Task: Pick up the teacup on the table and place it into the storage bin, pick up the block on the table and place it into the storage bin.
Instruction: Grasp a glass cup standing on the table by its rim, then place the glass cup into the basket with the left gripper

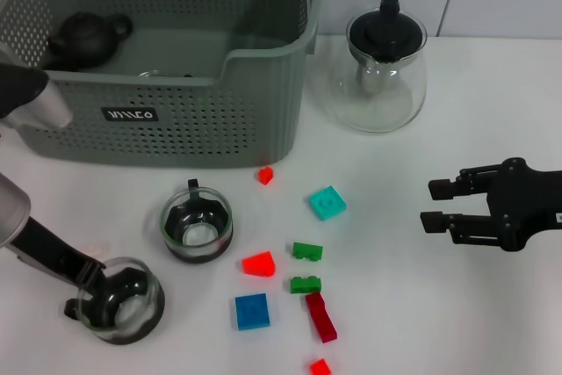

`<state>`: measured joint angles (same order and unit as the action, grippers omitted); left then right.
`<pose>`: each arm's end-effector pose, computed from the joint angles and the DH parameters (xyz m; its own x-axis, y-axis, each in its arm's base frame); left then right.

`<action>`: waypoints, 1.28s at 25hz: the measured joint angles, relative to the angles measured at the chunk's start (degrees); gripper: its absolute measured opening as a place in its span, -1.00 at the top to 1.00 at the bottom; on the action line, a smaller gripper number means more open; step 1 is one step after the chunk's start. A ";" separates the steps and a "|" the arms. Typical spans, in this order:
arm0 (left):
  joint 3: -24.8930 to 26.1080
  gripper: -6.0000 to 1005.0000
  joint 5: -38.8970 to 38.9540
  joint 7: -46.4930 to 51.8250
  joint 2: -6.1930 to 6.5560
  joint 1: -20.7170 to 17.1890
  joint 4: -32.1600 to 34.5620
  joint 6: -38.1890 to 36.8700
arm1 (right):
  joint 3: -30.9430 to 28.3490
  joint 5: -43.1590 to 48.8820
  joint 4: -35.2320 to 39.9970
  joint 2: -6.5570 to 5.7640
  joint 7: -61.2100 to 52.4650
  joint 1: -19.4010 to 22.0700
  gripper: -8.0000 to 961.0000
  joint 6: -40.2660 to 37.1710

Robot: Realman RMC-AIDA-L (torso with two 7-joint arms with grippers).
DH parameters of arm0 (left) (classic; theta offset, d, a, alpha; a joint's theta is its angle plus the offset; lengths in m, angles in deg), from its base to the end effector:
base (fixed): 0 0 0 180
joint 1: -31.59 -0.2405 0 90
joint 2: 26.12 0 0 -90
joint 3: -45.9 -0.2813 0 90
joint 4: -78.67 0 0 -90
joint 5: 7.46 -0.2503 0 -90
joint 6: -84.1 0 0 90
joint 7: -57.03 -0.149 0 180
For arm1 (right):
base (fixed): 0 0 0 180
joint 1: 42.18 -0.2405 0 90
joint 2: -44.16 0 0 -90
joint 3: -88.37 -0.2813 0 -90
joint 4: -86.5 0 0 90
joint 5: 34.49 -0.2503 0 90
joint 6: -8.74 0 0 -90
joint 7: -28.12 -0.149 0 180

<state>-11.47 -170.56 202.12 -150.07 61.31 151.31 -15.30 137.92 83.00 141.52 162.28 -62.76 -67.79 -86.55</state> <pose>-0.2920 0.3616 0.0186 0.3710 0.9123 -0.1737 0.7898 -0.4083 -0.4576 0.2885 0.3634 0.0177 0.8778 -0.3516 -0.3255 -0.4038 -0.9085 -0.1075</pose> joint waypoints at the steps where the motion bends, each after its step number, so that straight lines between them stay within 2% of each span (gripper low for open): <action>1: 0.67 0.65 0.09 -0.26 0.03 0.08 0.00 -0.34 | -0.22 0.01 0.00 0.00 0.00 -0.02 -0.09 -0.02; 3: 2.31 0.75 0.70 -1.41 0.08 0.24 0.02 -1.56 | -0.52 0.02 0.00 0.00 0.00 -0.06 -0.09 -0.07; 6: 8.10 0.90 5.07 -6.26 0.97 0.85 -0.61 -5.83 | -0.61 -0.09 -0.07 0.00 0.00 -0.06 -0.09 -0.19; 9: 17.58 0.91 12.44 -12.55 3.91 2.26 -5.60 -11.01 | -0.65 -0.21 -0.19 -0.01 0.00 -0.05 -0.09 -0.20; 13: 29.05 0.91 25.86 -23.94 9.82 4.41 -22.43 -16.76 | -0.68 -0.26 -0.59 -0.01 0.00 -0.11 -0.09 -0.14; 14: 30.94 0.91 28.74 -26.13 10.58 4.60 -24.87 -17.80 | -0.68 -0.27 -0.67 0.00 0.00 -0.14 -0.09 -0.14; 15: 33.05 0.91 31.98 -28.26 11.01 4.66 -26.82 -18.49 | -0.68 -0.27 -0.77 0.00 0.00 -0.21 -0.09 -0.07; 17: 35.45 0.91 38.27 -30.05 11.07 4.47 -28.01 -18.74 | -0.69 -0.27 -0.80 0.13 0.00 -0.38 -0.09 0.09; 21: 38.79 0.91 49.88 -27.71 11.44 5.42 -28.36 -14.90 | -0.75 -0.32 -0.86 0.25 0.00 -0.56 -0.09 0.11; 23: 39.26 0.91 52.37 -24.96 12.41 7.06 -27.80 -9.86 | -0.82 -0.38 -1.00 0.27 0.00 -0.69 -0.09 0.11; 26: 35.80 0.91 50.74 -21.05 14.18 10.68 -24.93 -2.16 | -0.85 -0.40 -1.35 0.27 0.02 -0.82 -0.09 0.21; 30: 25.86 0.90 41.82 -13.39 14.75 15.61 -17.16 9.63 | -1.06 -0.40 -2.43 0.26 0.64 -1.19 -0.09 0.37; 31: 25.86 0.90 41.82 -13.39 14.75 15.61 -17.16 9.63 | -1.14 -0.40 -2.72 0.26 0.95 -1.27 -0.09 0.38; 32: 18.35 0.90 35.00 -8.45 14.72 17.83 -14.10 17.17 | -1.24 -0.40 -2.98 0.26 1.19 -1.33 -0.09 0.39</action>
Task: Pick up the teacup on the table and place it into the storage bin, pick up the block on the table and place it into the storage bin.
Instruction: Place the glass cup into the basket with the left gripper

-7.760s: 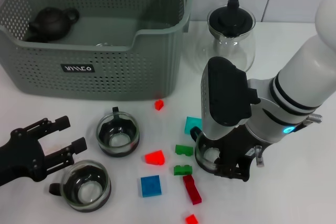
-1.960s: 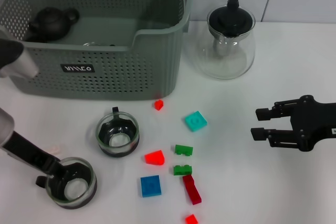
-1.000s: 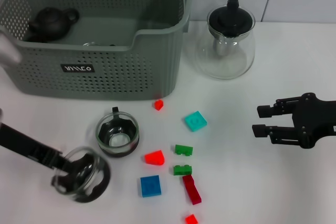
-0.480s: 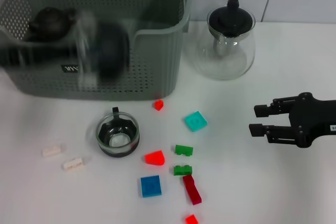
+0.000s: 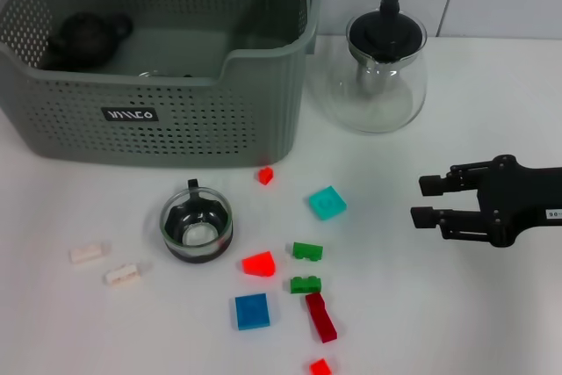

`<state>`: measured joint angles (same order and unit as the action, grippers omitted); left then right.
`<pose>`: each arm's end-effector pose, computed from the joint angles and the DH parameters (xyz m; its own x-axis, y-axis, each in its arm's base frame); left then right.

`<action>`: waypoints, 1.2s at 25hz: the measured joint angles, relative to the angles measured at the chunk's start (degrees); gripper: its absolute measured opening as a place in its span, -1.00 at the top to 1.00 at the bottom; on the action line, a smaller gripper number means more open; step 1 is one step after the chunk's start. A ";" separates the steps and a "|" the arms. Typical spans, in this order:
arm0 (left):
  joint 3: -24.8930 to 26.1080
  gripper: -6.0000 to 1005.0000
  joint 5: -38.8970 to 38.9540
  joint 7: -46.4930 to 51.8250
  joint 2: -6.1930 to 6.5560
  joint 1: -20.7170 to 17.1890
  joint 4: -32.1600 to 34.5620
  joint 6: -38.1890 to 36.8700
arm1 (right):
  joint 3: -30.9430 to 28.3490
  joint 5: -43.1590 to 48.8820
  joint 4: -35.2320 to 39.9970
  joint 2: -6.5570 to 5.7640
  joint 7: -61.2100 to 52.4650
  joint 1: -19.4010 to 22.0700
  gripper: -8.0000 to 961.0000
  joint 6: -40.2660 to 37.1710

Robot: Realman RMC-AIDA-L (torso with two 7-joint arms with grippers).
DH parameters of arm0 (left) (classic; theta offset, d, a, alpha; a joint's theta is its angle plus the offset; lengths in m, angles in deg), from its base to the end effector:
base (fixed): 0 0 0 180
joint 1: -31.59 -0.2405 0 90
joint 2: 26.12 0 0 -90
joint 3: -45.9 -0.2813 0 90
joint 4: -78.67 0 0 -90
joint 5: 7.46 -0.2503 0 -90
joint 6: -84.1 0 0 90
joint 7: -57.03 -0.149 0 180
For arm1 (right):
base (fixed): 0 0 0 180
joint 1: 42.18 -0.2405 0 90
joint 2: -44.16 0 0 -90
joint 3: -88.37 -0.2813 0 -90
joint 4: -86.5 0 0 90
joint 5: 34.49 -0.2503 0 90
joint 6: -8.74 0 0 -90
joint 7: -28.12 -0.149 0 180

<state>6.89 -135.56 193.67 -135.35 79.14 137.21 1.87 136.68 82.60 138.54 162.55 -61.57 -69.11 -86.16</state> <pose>-0.1824 0.5040 0.1411 0.6048 0.6030 0.5201 0.7874 -0.5507 -0.2770 0.2872 0.3666 0.0104 0.8649 -0.3553 -0.3545 -0.4102 -0.9074 -0.0916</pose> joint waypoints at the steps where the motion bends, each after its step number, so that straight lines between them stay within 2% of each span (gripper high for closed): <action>1: -1.50 0.90 -1.78 1.08 -0.02 0.42 0.39 1.61 | -0.07 0.01 -0.19 0.03 0.14 -0.09 -0.09 0.00; 3: -5.96 0.90 -8.09 3.74 -0.24 2.37 0.51 6.34 | -0.13 0.04 -0.50 0.06 0.21 -0.29 -0.09 0.00; 5: -9.01 0.90 -14.58 5.72 -1.09 4.13 -0.22 10.30 | -0.19 0.04 -0.60 0.07 0.22 -0.46 -0.09 0.00; 7: -11.42 0.90 -20.92 7.02 -2.62 5.30 -1.05 13.73 | -0.34 0.03 -0.62 0.08 0.23 -0.60 -0.09 -0.01; 8: -13.41 0.90 -26.25 8.10 -4.11 5.89 -1.91 16.60 | -0.60 0.08 -0.62 0.12 0.24 -0.73 -0.09 -0.01; 9: -13.41 0.90 -26.25 8.10 -4.11 5.89 -1.91 16.60 | -0.60 0.08 -0.62 0.12 0.24 -0.73 -0.09 -0.01; 12: -16.80 0.90 -34.38 9.07 -6.67 6.93 -6.14 22.17 | -0.76 0.23 -0.69 0.24 0.37 -0.82 -0.09 0.04; 16: -20.34 0.90 -35.37 9.41 -6.94 7.36 -11.25 26.70 | -0.77 0.14 -1.47 0.32 1.24 -0.90 -0.09 0.07; 20: -20.81 0.90 -35.50 9.58 -6.85 7.69 -14.47 29.89 | -0.82 0.00 -2.72 0.08 1.79 -1.09 -0.09 0.08; 28: -21.07 0.89 -35.62 9.29 -7.09 7.30 -15.21 30.66 | -0.91 -0.03 -2.92 0.00 1.89 -1.20 -0.09 0.07; 30: -20.82 0.78 -35.63 9.36 -7.17 7.27 -15.50 30.86 | -0.94 -0.03 -2.92 0.00 1.93 -1.19 -0.09 0.07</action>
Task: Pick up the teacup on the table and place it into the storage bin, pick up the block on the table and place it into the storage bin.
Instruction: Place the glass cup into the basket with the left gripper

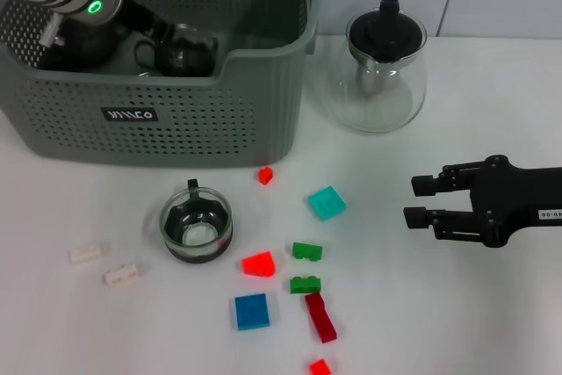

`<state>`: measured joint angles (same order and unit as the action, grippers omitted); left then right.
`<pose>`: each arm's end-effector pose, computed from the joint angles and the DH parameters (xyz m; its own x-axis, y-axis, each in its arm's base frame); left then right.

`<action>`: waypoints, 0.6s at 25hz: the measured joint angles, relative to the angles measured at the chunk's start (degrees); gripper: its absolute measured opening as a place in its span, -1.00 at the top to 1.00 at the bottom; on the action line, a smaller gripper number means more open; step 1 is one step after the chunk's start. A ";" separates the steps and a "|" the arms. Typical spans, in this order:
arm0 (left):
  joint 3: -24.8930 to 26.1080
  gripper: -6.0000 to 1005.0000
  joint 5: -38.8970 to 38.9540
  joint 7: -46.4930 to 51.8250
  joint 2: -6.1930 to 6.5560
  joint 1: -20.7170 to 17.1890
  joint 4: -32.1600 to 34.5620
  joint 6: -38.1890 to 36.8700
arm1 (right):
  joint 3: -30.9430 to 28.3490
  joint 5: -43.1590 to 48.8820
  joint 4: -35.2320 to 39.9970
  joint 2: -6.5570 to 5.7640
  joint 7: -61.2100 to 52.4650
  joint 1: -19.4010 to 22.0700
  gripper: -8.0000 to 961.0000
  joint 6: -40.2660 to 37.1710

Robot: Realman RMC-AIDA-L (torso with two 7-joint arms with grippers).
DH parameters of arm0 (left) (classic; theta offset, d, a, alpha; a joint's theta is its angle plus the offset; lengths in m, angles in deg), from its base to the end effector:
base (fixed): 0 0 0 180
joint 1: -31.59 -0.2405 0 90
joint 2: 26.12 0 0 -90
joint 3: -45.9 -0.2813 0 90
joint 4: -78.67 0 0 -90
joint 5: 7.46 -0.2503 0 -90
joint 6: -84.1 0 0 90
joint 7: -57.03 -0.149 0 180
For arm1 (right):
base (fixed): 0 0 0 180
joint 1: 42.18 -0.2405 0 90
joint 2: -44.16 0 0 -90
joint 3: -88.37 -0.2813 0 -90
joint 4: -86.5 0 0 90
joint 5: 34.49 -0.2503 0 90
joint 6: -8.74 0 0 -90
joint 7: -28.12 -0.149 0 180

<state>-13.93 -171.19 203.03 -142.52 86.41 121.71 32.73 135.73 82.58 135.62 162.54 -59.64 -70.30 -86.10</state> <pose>-0.2052 0.5486 0.0134 0.7651 0.6364 0.0984 0.4778 -0.4585 -0.7493 0.2872 0.3680 0.0038 0.8610 -0.3489 -0.3701 -0.4024 -0.9123 -0.0761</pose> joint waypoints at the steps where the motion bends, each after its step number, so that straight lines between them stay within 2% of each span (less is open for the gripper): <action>1: 0.44 0.72 0.03 0.09 -0.01 0.01 0.01 -0.02 | 0.00 0.00 0.00 0.00 0.01 0.00 -0.09 0.00; 3: 2.41 0.61 0.48 0.15 -0.01 0.04 0.71 -0.87 | 0.00 0.00 0.00 0.00 0.03 0.01 -0.09 0.00; 5: 6.44 0.46 3.09 -0.99 -0.02 -0.46 3.43 -3.44 | 0.00 0.00 0.00 0.00 0.03 0.00 -0.09 0.00; 7: 11.63 0.29 9.44 -4.20 -0.08 -2.58 8.40 -7.44 | 0.00 -0.01 0.01 -0.04 0.05 0.00 -0.09 -0.06; 9: 16.93 0.11 19.60 -8.72 -0.05 -5.55 13.44 -12.49 | -0.03 0.00 0.01 -0.08 0.05 0.00 -0.09 -0.07; 11: 23.08 0.10 35.01 -14.09 0.60 -9.56 17.03 -19.94 | -0.08 0.00 0.01 -0.08 0.05 0.01 -0.09 -0.17; 13: 28.56 0.08 49.11 -19.34 1.50 -12.99 17.01 -29.09 | -0.12 0.01 0.01 -0.04 0.06 0.00 -0.09 -0.21; 15: 34.00 0.06 59.44 -24.26 2.17 -15.76 15.23 -39.96 | -0.39 0.00 0.02 -0.01 0.05 0.00 -0.09 -0.22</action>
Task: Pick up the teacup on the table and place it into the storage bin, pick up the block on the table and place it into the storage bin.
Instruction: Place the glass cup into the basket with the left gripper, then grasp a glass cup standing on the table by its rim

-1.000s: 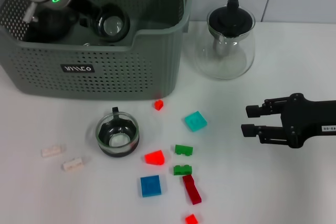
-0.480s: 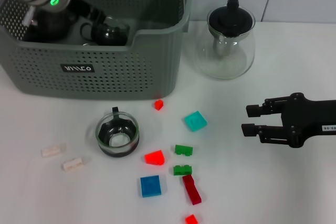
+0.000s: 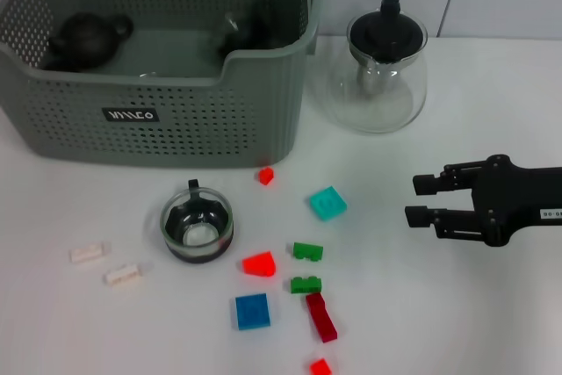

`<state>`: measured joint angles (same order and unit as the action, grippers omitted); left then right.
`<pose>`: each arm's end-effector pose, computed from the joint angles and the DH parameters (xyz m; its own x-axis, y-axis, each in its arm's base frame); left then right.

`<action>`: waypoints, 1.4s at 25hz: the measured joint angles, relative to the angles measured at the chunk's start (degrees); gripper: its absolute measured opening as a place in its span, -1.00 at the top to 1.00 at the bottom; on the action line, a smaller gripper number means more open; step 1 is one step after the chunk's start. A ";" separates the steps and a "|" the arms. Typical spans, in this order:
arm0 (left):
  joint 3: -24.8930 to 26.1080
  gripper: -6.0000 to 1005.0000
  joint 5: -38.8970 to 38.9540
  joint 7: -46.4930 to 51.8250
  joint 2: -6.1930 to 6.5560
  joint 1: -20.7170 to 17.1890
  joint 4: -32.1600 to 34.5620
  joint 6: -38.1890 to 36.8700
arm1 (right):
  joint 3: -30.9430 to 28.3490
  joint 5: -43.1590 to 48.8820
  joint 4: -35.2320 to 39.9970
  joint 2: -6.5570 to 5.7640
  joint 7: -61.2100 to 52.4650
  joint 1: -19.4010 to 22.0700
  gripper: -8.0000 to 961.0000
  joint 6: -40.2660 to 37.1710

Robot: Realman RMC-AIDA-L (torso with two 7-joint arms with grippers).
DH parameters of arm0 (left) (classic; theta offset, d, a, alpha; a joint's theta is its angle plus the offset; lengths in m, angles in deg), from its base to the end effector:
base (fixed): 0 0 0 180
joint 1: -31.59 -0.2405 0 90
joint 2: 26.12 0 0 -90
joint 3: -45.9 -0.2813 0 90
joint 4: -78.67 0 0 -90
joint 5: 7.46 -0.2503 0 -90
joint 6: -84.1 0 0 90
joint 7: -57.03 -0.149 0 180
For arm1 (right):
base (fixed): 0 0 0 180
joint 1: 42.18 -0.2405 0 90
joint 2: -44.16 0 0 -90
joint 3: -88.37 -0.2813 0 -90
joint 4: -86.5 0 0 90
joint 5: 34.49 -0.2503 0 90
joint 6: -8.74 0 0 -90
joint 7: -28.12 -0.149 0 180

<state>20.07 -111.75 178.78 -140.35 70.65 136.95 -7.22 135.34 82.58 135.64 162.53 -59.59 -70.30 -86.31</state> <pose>-0.2137 0.4477 0.1581 0.4444 0.3896 0.8067 0.7104 -0.7019 -0.0523 0.2874 0.3679 0.0050 0.8593 -0.3485 -0.3743 -0.4034 -0.9118 -0.0772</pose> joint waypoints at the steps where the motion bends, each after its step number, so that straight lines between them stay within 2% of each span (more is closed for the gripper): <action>1: 1.85 0.05 2.83 -1.55 0.12 -0.83 -0.79 -4.24 | -0.05 0.00 0.00 0.00 0.00 0.00 -0.09 -0.01; 4: 8.12 0.03 7.57 -7.71 0.17 -4.07 -3.71 -20.09 | -0.27 0.00 0.00 0.01 0.00 0.00 -0.09 -0.12; 6: 8.25 0.02 5.34 -11.69 -0.73 -6.83 -3.72 -24.75 | -0.41 0.00 -0.01 0.02 -0.02 -0.04 -0.09 -0.21; 9: 6.19 0.02 -3.05 -19.24 -2.77 -11.17 -2.13 -25.73 | -0.62 0.01 0.00 0.01 -0.11 -0.16 -0.09 -0.27; 12: 2.46 0.03 -12.89 -26.67 -4.49 -13.52 -0.35 -25.48 | -1.00 0.01 0.00 -0.03 -0.46 -0.45 -0.09 -0.40; 16: -4.00 0.03 -21.62 -32.58 -6.60 -14.28 0.48 -23.51 | -1.04 0.01 0.00 -0.07 -0.58 -0.79 -0.09 -0.40; 19: -9.49 0.04 -24.58 -34.95 -8.41 -14.36 1.38 -18.41 | -1.04 0.01 0.00 -0.04 -0.59 -0.97 -0.09 -0.22; 21: -12.27 0.04 -25.42 -35.29 -9.12 -14.29 2.03 -15.10 | -1.04 0.01 0.00 0.00 -0.60 -1.03 -0.09 -0.24; 31: -22.97 0.03 -26.87 -35.22 -9.66 -13.46 3.04 -2.92 | -1.00 0.00 -0.01 -0.05 -0.70 -1.17 -0.09 -0.38; 35: -26.57 0.03 -30.40 -33.64 -10.00 -12.84 2.87 1.33 | -1.01 0.00 -0.01 -0.08 -0.71 -1.31 -0.09 -0.36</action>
<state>-6.50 -142.16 145.13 -150.34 57.81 139.82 -5.90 134.34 82.58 135.63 162.45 -60.29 -71.61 -86.67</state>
